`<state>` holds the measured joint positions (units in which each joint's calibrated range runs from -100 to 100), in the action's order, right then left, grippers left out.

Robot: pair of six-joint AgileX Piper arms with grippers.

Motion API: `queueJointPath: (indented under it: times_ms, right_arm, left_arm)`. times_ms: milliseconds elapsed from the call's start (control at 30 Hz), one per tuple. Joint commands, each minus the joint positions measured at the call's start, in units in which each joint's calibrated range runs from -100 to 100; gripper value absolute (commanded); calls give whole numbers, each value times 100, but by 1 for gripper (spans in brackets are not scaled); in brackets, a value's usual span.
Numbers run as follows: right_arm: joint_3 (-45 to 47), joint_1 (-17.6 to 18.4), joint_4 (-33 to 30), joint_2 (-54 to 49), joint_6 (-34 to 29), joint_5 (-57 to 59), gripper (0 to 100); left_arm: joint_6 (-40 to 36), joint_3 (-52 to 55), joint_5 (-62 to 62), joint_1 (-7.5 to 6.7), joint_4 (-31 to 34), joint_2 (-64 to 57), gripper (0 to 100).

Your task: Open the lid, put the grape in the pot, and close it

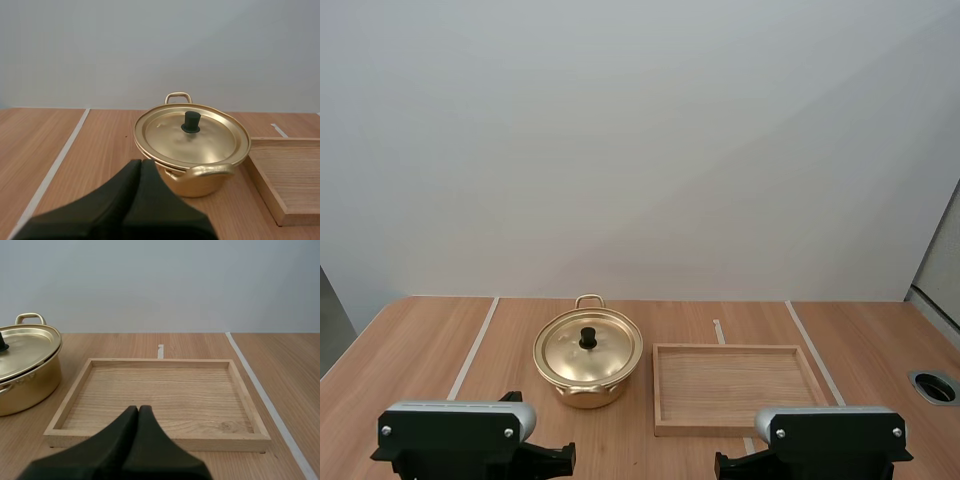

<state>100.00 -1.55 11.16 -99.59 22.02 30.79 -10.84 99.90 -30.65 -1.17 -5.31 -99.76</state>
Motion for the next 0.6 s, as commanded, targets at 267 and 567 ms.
queueJointPath:
  times_ms: [267, 567]
  right_arm:
    - [0, -27, -64, -41, 36, 36, 0]
    - [0, -27, -64, -41, 36, 36, 0]
  left_arm:
    - [18, 10, 136, 4, 0, -24, 0]
    - [18, 10, 136, 4, 0, -24, 0]
